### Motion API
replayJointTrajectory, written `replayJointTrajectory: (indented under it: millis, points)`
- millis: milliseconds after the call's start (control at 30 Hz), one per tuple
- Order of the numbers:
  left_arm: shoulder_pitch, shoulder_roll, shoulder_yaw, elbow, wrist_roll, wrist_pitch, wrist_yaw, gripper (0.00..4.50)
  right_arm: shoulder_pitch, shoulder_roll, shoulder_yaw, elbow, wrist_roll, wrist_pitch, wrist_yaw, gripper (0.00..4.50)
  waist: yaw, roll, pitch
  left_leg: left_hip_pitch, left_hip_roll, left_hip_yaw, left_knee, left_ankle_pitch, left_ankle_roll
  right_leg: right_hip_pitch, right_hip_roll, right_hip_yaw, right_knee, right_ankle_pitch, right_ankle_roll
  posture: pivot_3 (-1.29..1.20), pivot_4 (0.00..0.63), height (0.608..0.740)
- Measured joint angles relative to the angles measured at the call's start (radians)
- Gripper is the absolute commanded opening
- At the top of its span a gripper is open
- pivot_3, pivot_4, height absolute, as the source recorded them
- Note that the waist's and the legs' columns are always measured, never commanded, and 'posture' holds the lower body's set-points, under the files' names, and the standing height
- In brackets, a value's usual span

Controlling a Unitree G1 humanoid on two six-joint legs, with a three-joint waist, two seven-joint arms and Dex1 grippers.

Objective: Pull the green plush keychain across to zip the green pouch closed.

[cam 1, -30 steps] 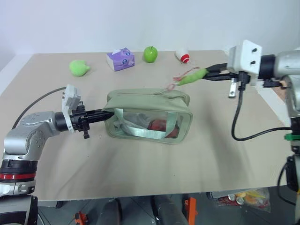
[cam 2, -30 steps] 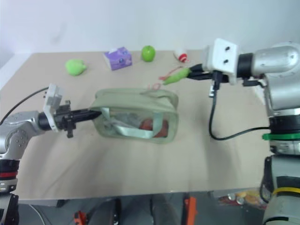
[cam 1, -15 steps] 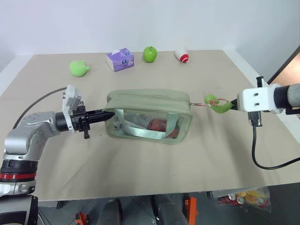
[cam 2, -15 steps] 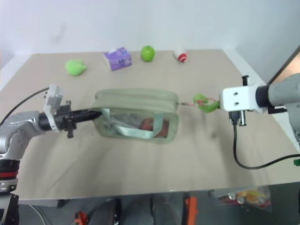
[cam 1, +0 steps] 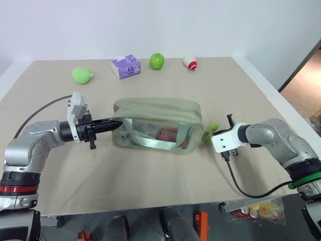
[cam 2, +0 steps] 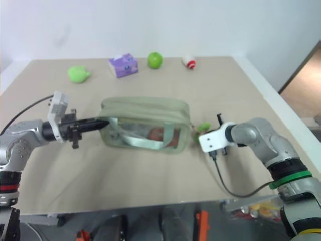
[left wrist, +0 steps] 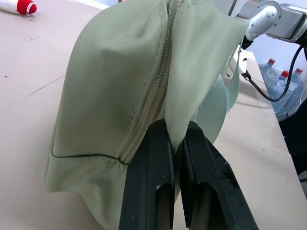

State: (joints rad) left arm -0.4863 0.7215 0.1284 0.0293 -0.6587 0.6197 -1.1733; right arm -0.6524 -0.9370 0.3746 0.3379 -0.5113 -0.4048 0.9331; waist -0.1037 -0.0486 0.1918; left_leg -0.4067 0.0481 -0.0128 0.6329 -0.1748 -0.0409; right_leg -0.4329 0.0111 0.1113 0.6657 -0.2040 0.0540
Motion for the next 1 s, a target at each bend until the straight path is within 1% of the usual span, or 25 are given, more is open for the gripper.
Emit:
replayJointTrajectory:
  millis: [100, 133, 167, 233, 333, 367, 433, 467, 500, 533, 600, 667, 700, 800, 833, 867, 900, 1000]
  points:
    - [0.004, 0.0, 0.007, -0.003, -0.011, 0.018, 0.026, 0.0, 0.009, 0.015, -0.024, -0.003, 0.028, 0.031, 0.024, 0.03, 0.0, -0.001, -0.001, 0.001, 0.0, 0.0, 0.0, 0.0, 0.0, 0.0, 0.001, 0.0, 0.0, 0.0, 0.0, 0.0, 0.15, 0.74]
    - [0.004, -0.001, 0.01, -0.004, -0.016, 0.023, 0.036, 0.0, 0.011, 0.023, -0.038, -0.005, 0.056, 0.056, 0.042, 0.67, -0.001, -0.001, -0.001, 0.001, 0.0, 0.0, -0.001, 0.0, 0.0, 0.0, 0.001, 0.0, 0.0, 0.0, 0.0, 0.0, 0.15, 0.74]
    - [0.005, -0.001, 0.013, -0.006, -0.019, 0.026, 0.042, 0.0, 0.013, 0.029, -0.054, -0.006, 0.084, 0.082, 0.058, 0.93, -0.001, -0.001, -0.001, 0.001, 0.001, 0.0, -0.001, 0.0, 0.0, 0.0, 0.001, 0.0, 0.0, 0.0, 0.0, 0.0, 0.15, 0.74]
    - [0.014, -0.001, 0.022, -0.012, -0.021, 0.03, 0.054, 0.0, 0.02, 0.039, -0.086, -0.016, 0.162, 0.153, 0.112, 1.6, -0.001, -0.001, -0.001, 0.001, 0.0, 0.0, -0.003, 0.0, 0.0, 0.0, 0.001, 0.0, 0.0, 0.0, 0.0, 0.0, 0.15, 0.74]
    - [0.025, -0.001, 0.031, -0.021, -0.03, 0.033, 0.06, 0.0, 0.064, 0.038, -0.147, -0.084, 0.354, 0.298, 0.266, 2.54, 0.002, -0.001, 0.0, 0.0, 0.0, -0.002, -0.009, 0.0, 0.0, -0.001, 0.001, 0.0, 0.0, -0.002, -0.001, 0.0, 0.15, 0.74]
    - [0.026, -0.001, 0.035, -0.024, -0.032, 0.034, 0.064, 0.0, 0.082, 0.038, -0.169, -0.122, 0.455, 0.385, 0.338, 2.89, 0.002, 0.0, 0.0, 0.0, 0.0, -0.002, -0.011, 0.0, 0.0, -0.002, 0.001, 0.0, 0.0, -0.002, -0.002, 0.0, 0.15, 0.74]
    - [0.026, -0.001, 0.036, -0.028, -0.035, 0.036, 0.069, 0.0, 0.096, 0.035, -0.199, -0.156, 0.544, 0.466, 0.394, 3.65, 0.002, 0.001, 0.0, -0.001, 0.0, -0.002, -0.012, 0.0, 0.0, -0.003, 0.001, 0.0, 0.0, -0.003, -0.003, 0.0, 0.15, 0.74]
    - [0.026, -0.002, 0.036, -0.031, -0.038, 0.037, 0.072, 0.0, 0.103, 0.02, -0.223, -0.187, 0.606, 0.529, 0.436, 3.93, 0.003, 0.001, 0.001, -0.001, 0.0, -0.002, -0.013, 0.0, 0.0, -0.003, 0.001, 0.0, 0.0, -0.003, -0.003, 0.0, 0.15, 0.74]
    - [0.027, -0.002, 0.036, -0.032, -0.04, 0.04, 0.075, 0.38, 0.111, -0.004, -0.239, -0.212, 0.649, 0.57, 0.469, 4.33, 0.004, 0.002, 0.001, -0.001, -0.001, -0.003, -0.013, 0.0, 0.0, -0.003, 0.001, 0.0, 0.0, -0.004, -0.003, 0.0, 0.15, 0.74]
    - [0.027, -0.002, 0.036, -0.032, -0.043, 0.043, 0.076, 0.78, 0.118, -0.025, -0.26, -0.232, 0.683, 0.603, 0.494, 4.35, 0.005, 0.002, 0.001, -0.001, -0.001, -0.003, -0.013, 0.0, 0.0, -0.003, 0.001, -0.001, 0.0, -0.004, -0.003, 0.0, 0.15, 0.74]
    - [0.026, -0.004, 0.037, -0.031, -0.049, 0.053, 0.084, 1.38, 0.127, -0.047, -0.287, -0.249, 0.725, 0.651, 0.513, 4.35, 0.004, 0.002, 0.001, -0.001, -0.001, -0.003, -0.013, 0.0, 0.0, -0.003, 0.001, -0.001, 0.0, -0.004, -0.003, 0.0, 0.15, 0.74]
    - [0.024, -0.006, 0.037, -0.028, -0.066, 0.083, 0.095, 2.18, 0.131, -0.046, -0.297, -0.259, 0.751, 0.689, 0.516, 4.35, 0.002, 0.002, 0.001, -0.001, -0.001, -0.002, -0.012, 0.0, 0.0, -0.004, 0.001, -0.001, 0.0, -0.003, -0.002, 0.0, 0.15, 0.74]
    - [0.022, -0.007, 0.038, -0.028, -0.075, 0.094, 0.097, 2.41, 0.131, -0.045, -0.298, -0.261, 0.763, 0.705, 0.513, 4.35, 0.002, 0.002, 0.001, -0.001, -0.001, -0.003, -0.012, 0.0, 0.0, -0.004, 0.001, -0.001, 0.0, -0.003, -0.002, 0.0, 0.15, 0.74]
    - [0.015, -0.006, 0.05, -0.029, -0.1, 0.118, 0.1, 3.45, 0.129, -0.04, -0.303, -0.264, 0.784, 0.736, 0.501, 4.35, 0.002, 0.002, 0.001, -0.001, -0.001, -0.002, -0.012, 0.0, 0.0, -0.004, 0.001, -0.001, 0.0, -0.003, -0.002, 0.0, 0.15, 0.74]
    - [0.015, -0.005, 0.054, -0.03, -0.104, 0.123, 0.1, 3.66, 0.129, -0.04, -0.306, -0.264, 0.786, 0.738, 0.499, 4.35, 0.002, 0.002, 0.001, -0.001, -0.001, -0.002, -0.011, 0.0, 0.0, -0.004, 0.001, -0.001, 0.0, -0.003, -0.002, 0.0, 0.15, 0.74]
    - [0.016, 0.001, 0.061, -0.032, -0.109, 0.131, 0.101, 4.12, 0.127, -0.04, -0.308, -0.263, 0.791, 0.743, 0.495, 4.35, 0.001, 0.001, 0.001, -0.001, -0.001, -0.002, -0.012, 0.0, 0.0, -0.004, 0.001, -0.001, 0.0, -0.003, -0.002, 0.0, 0.15, 0.74]
    - [0.019, 0.008, 0.069, -0.034, -0.109, 0.133, 0.1, 4.44, 0.123, -0.04, -0.309, -0.263, 0.792, 0.746, 0.494, 4.35, 0.001, 0.001, 0.001, -0.001, -0.001, -0.002, -0.012, 0.0, 0.0, -0.004, 0.001, -0.001, 0.0, -0.003, -0.002, 0.0, 0.15, 0.74]
    - [0.055, 0.047, 0.115, -0.058, -0.139, 0.157, 0.094, 4.44, 0.113, -0.04, -0.316, -0.254, 0.802, 0.757, 0.483, 4.35, 0.0, 0.001, 0.001, -0.001, 0.0, -0.002, -0.013, -0.001, -0.001, -0.006, 0.001, -0.001, 0.0, -0.004, -0.003, 0.0, 0.15, 0.74]
